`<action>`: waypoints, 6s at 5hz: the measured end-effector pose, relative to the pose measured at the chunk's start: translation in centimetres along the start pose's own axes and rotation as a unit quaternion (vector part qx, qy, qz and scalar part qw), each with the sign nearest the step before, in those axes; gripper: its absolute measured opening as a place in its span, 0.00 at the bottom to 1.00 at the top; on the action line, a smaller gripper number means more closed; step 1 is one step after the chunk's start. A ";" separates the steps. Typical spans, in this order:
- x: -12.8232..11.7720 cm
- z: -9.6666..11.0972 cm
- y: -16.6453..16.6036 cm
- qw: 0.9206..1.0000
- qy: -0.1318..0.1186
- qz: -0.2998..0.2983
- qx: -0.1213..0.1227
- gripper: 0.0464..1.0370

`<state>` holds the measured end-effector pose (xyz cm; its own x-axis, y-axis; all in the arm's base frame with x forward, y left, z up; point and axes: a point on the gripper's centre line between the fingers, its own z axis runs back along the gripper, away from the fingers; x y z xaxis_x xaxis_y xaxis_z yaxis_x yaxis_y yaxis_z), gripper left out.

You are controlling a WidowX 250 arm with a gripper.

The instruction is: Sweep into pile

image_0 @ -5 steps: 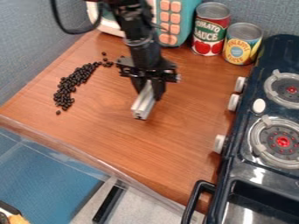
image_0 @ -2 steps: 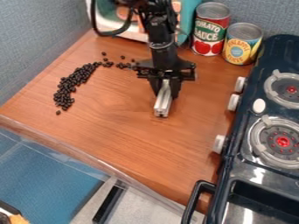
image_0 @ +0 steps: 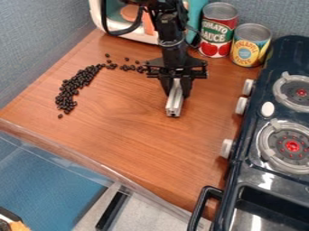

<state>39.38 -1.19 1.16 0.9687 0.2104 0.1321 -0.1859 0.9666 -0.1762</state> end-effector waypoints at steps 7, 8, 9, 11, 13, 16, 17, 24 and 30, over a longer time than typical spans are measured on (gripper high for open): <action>4.0 -0.5 2.9 0.998 -0.010 0.067 0.016 0.35; 3.5 -0.2 4.5 0.997 -0.011 0.079 0.024 0.35; 3.2 0.1 5.8 0.996 -0.016 0.085 0.033 0.35; 3.0 0.7 9.1 0.992 -0.014 0.120 0.041 0.35; 2.8 1.4 11.9 0.983 -0.012 0.185 0.017 0.35; 2.6 2.3 14.9 0.942 -0.059 0.328 -0.024 0.35; 2.0 2.5 15.0 0.932 -0.070 0.354 -0.028 0.35; 2.7 7.1 13.5 0.870 -0.146 0.460 -0.102 0.35; 7.2 2.5 15.2 0.842 -0.159 0.513 -0.054 0.35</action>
<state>43.08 15.38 1.82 0.2108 0.9716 0.1077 -0.8653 0.2367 -0.4419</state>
